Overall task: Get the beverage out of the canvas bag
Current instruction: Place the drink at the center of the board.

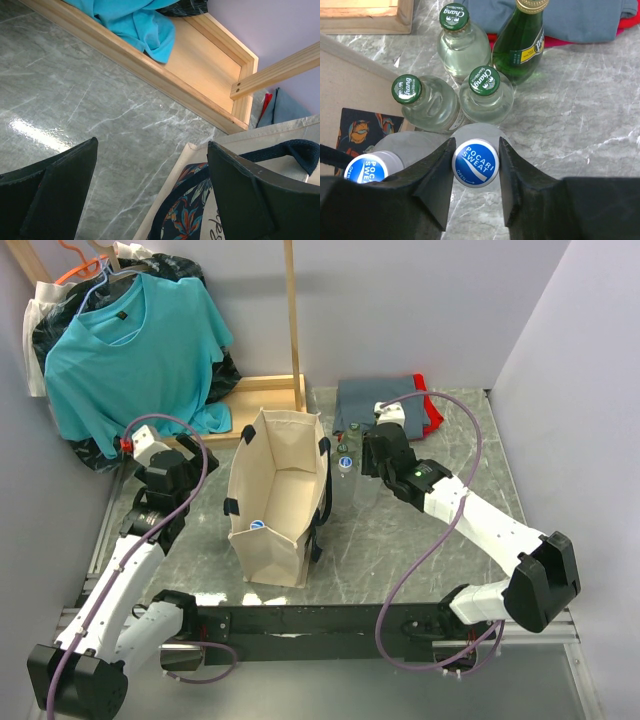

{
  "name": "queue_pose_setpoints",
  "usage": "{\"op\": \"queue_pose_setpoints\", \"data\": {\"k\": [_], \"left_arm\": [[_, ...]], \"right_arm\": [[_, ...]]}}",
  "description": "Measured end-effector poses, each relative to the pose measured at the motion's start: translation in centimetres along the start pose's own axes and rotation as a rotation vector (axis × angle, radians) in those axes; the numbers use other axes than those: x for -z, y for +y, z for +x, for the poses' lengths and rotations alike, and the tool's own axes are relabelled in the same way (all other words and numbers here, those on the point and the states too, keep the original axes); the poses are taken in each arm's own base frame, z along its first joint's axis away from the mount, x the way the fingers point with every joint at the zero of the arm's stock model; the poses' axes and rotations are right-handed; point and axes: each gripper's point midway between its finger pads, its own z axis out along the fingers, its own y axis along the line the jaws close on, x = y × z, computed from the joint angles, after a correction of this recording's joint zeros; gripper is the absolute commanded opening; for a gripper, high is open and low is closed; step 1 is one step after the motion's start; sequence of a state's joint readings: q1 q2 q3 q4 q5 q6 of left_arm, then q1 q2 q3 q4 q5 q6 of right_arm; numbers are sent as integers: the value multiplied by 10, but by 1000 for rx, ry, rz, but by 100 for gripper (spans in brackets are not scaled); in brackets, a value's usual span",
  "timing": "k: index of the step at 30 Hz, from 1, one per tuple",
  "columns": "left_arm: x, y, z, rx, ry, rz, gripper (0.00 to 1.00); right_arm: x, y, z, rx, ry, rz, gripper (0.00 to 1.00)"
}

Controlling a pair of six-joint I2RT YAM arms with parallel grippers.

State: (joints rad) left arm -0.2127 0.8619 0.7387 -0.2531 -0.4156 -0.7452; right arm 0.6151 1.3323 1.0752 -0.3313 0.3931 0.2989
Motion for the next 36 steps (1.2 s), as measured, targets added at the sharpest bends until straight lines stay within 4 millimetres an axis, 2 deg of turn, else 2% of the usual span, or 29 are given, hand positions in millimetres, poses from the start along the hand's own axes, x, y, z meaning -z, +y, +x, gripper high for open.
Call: {"op": "queue_pose_setpoints", "data": {"k": [5,12,23,28,36], "left_arm": [[0,0,0,0,0,0,96],[0,0,0,1,0,1,96],[0,0,0,0,1,-1,96],[0,0,0,0,2,-1,96],[0,0,-1,2,-2,2,96]], "right_arm": [[0,2,-1,-3,-2,-8,50],[1,8,-23,-33,-67,-29,54],[5,8,-27,-37,-78,-34,59],[17,10,-43,-53,-115,-57,60],[56,18,-84,-72,-214,-158,67]]}}
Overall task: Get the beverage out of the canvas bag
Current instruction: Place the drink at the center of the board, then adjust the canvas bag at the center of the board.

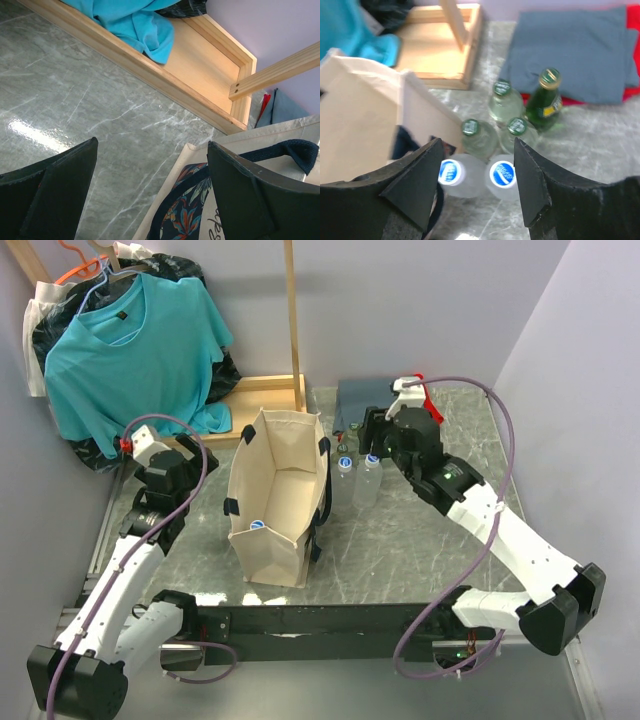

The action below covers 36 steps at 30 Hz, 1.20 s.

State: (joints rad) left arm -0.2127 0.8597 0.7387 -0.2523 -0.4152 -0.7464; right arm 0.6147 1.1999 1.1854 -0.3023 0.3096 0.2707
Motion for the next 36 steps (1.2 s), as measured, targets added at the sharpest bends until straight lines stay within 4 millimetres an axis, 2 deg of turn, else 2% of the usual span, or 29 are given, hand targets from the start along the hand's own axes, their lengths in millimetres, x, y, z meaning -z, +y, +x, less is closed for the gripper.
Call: {"op": "queue_pose_setpoints", "data": {"k": [8,14,17,22,26,32,36], "left_arm": [[1,-1,-1,3,-4,4,96],[1,-2,-1,5,0,9,96],[2,-2,0,5,2,11,96],[2,-2,-1,6,2,13,96],[5,-3,-3,10,-6,19,96],[8,-3,-6,14,-14,26,96],[9,-2,-6,11,-12,23,96]], "right_arm": [[22,34,-41,32,-20,-155,70],[32,86,-60,104,-4,-303,70],[35,120,-54,165,32,-373,70],[33,159,-29,228,111,-460,70],[34,176,-12,253,170,-516,71],[38,202,-5,271,199,-575,70],[38,216,15,292,246,-597,70]]}}
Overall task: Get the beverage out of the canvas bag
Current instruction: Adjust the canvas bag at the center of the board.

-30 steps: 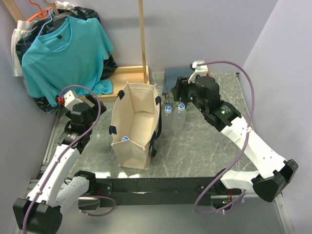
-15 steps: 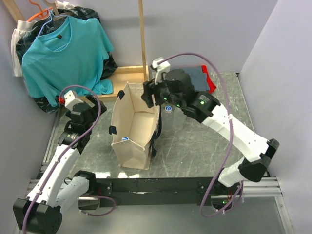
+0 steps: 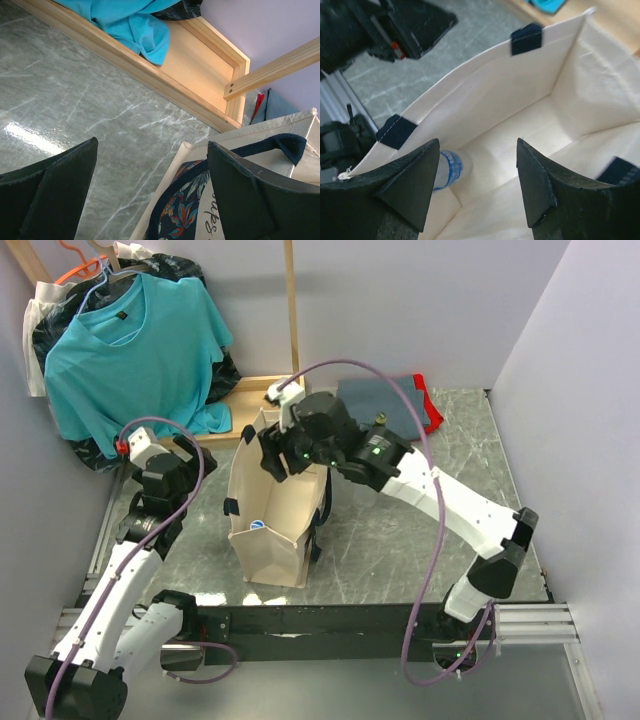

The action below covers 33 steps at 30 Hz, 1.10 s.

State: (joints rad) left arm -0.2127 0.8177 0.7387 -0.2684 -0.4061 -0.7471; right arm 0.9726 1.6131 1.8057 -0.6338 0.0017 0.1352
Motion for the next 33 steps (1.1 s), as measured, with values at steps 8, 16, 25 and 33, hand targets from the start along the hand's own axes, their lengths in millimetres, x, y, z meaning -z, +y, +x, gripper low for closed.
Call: {"op": "queue_pose_setpoints", "data": {"k": [8,16,25,33], "left_arm": [[9,0,-4,-9,-16,26,96],[17,-7,-9,-6,-26,73,96],[25,-9,-6,-11,-19,123,96],[27,-10,-1,-21,-5,148,96]], "right_arm": [[-21,21,56,28,155,-37,73],[-30,28,134,68,322,-41,73],[-23,48,175,150,377,-34,73],[-15,49,185,194,363,24,73]]}}
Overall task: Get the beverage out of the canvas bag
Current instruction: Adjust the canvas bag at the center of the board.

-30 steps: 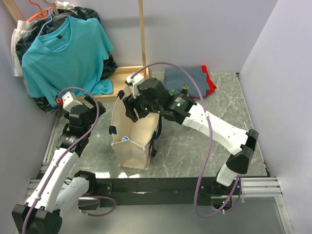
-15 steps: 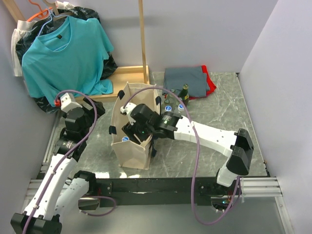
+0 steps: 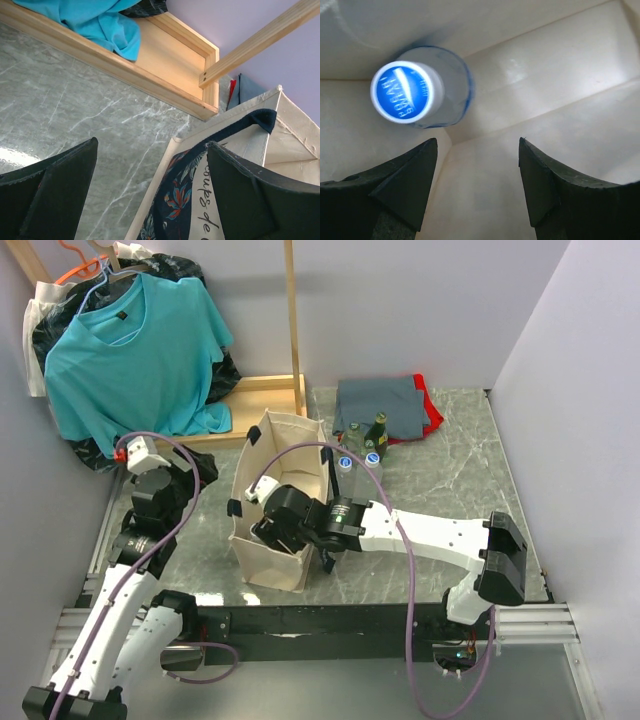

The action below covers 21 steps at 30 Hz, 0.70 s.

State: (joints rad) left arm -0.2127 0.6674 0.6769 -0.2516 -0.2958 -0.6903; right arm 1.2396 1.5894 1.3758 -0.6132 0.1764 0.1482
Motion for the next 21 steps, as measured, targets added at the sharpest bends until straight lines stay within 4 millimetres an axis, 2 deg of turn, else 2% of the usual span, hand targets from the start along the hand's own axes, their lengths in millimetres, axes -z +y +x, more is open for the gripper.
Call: {"op": "queue_pose_setpoints", "data": {"k": [6,11,14,17,21], "left_arm": [[-2,-1,4,-2,12,3,96],[-8,2,7,-5,16,-8,96],[-16,5,10,-11,21,-33,96],[-25,10,12,-20,27,-76,96],[-36,8,4,-27,14,-119,96]], "right_arm": [[2,-19,-8,-12,-39,114,81],[9,-34,-21,-13,-84,169,83],[18,-51,-42,-43,-116,177,84],[34,-79,-76,-97,-187,179,85],[58,-108,-112,-136,-264,175,85]]}}
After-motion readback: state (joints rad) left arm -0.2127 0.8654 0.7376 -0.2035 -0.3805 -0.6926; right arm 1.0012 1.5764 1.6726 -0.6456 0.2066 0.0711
